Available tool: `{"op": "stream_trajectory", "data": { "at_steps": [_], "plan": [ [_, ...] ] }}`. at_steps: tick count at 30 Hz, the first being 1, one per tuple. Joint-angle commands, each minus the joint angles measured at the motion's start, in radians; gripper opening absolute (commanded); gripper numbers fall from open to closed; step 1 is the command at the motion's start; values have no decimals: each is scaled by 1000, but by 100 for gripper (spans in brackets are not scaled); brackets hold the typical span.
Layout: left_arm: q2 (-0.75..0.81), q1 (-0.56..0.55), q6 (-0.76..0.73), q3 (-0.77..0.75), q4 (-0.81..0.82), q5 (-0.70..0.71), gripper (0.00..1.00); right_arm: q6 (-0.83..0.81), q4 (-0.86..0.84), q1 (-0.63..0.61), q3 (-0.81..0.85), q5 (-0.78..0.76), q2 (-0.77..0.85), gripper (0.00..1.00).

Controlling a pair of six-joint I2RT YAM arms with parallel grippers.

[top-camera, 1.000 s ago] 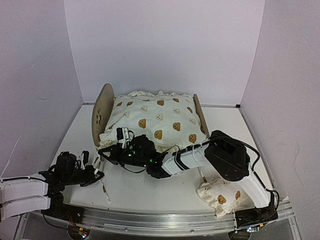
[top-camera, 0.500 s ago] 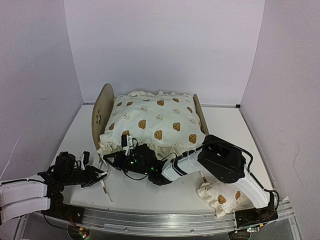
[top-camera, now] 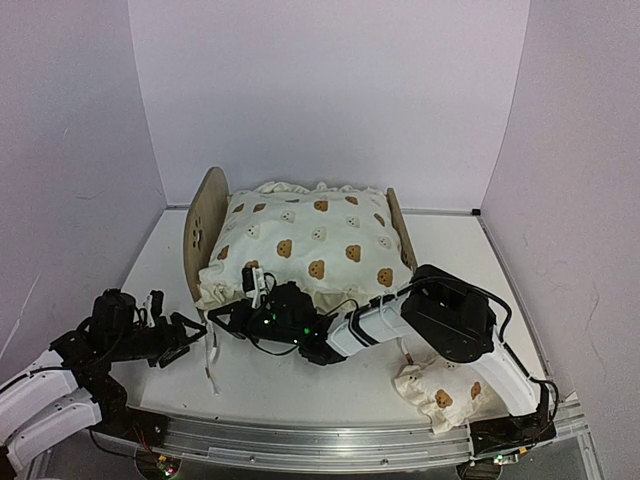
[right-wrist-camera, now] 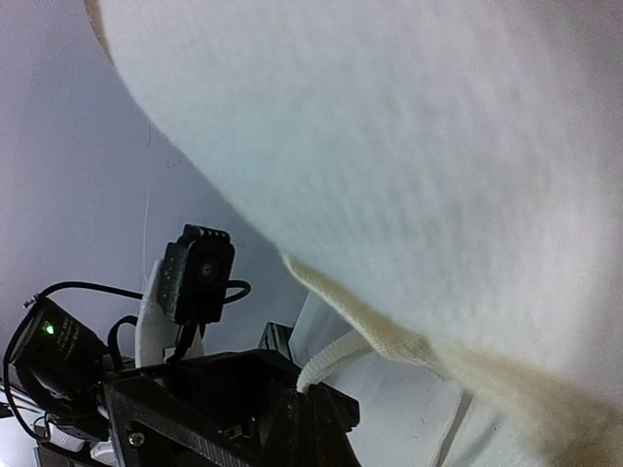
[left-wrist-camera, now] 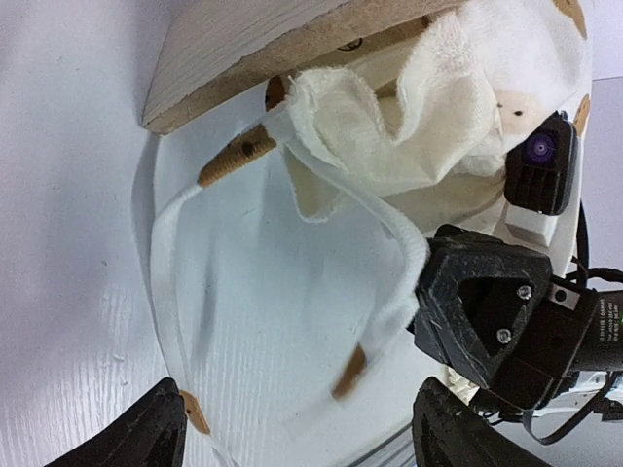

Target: Set up the pet bed

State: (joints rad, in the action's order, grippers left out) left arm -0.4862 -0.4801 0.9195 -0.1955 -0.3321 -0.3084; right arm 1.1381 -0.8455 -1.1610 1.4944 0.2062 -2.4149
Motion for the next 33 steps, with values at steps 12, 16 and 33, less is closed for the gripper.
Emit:
{"op": "stream_trajectory", "data": {
  "at_steps": [12, 16, 33],
  "plan": [
    [15, 4, -148, -156, 63, -134, 47, 191, -80, 16, 56, 38, 20, 0],
    [26, 4, -139, -96, 131, -138, 44, 280, -110, 16, 70, 28, 11, 0],
    [-170, 5, -210, -90, 279, -69, 10, 317, -121, -8, 78, 31, 10, 0]
  ]
}}
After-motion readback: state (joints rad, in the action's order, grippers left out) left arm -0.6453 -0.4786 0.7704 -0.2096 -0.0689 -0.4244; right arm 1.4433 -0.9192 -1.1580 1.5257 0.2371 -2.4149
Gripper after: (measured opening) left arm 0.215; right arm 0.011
